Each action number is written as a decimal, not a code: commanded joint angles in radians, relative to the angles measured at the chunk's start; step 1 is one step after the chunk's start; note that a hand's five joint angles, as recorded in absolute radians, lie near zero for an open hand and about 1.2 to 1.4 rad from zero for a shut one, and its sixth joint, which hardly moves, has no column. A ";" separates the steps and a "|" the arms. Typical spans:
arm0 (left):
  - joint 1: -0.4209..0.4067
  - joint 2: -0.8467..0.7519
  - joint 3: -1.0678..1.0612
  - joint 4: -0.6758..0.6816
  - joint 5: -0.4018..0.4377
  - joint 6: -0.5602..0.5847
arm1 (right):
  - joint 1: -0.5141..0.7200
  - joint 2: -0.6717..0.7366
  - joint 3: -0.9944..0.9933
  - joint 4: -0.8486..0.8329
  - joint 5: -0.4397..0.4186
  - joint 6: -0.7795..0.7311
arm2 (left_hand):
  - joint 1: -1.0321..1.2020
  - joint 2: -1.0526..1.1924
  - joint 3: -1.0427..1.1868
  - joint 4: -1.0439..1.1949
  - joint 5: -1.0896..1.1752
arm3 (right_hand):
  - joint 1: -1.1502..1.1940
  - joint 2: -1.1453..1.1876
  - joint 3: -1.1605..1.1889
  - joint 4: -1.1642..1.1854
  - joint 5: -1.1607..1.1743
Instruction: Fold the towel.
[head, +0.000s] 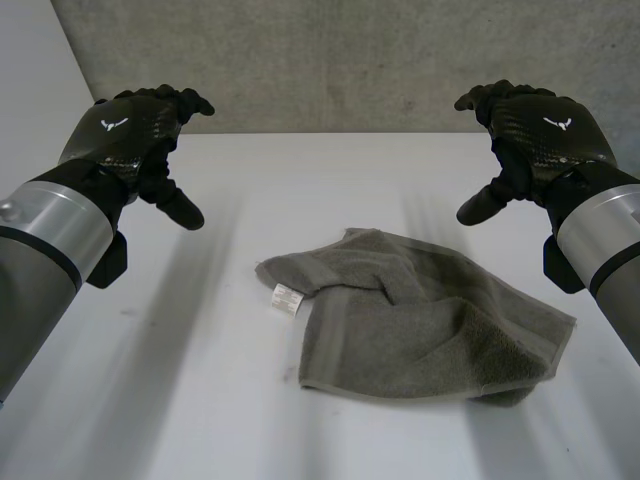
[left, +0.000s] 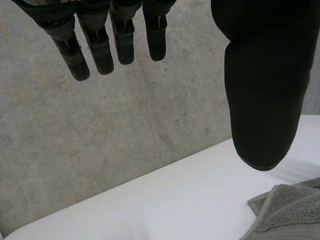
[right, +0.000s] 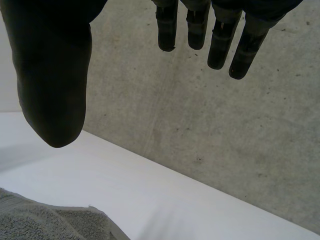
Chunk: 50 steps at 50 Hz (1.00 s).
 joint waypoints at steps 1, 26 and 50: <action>0.041 -0.001 0.007 0.068 -0.061 0.011 | -0.148 -0.059 0.108 -0.042 -0.113 -0.077 | -0.122 -0.123 -0.123 -0.122 -0.128 | -0.053 -0.057 -0.057 -0.075 -0.186; 0.043 -0.024 0.018 0.066 -0.056 0.014 | -0.102 -0.031 0.084 -0.061 -0.111 -0.103 | -0.125 -0.126 -0.126 -0.125 -0.131 | -0.053 -0.057 -0.057 -0.075 -0.186; 0.043 -0.048 0.010 0.066 -0.053 0.015 | -0.106 -0.039 0.123 -0.115 -0.114 -0.103 | -0.105 -0.105 -0.105 -0.104 -0.110 | -0.053 -0.057 -0.057 -0.075 -0.186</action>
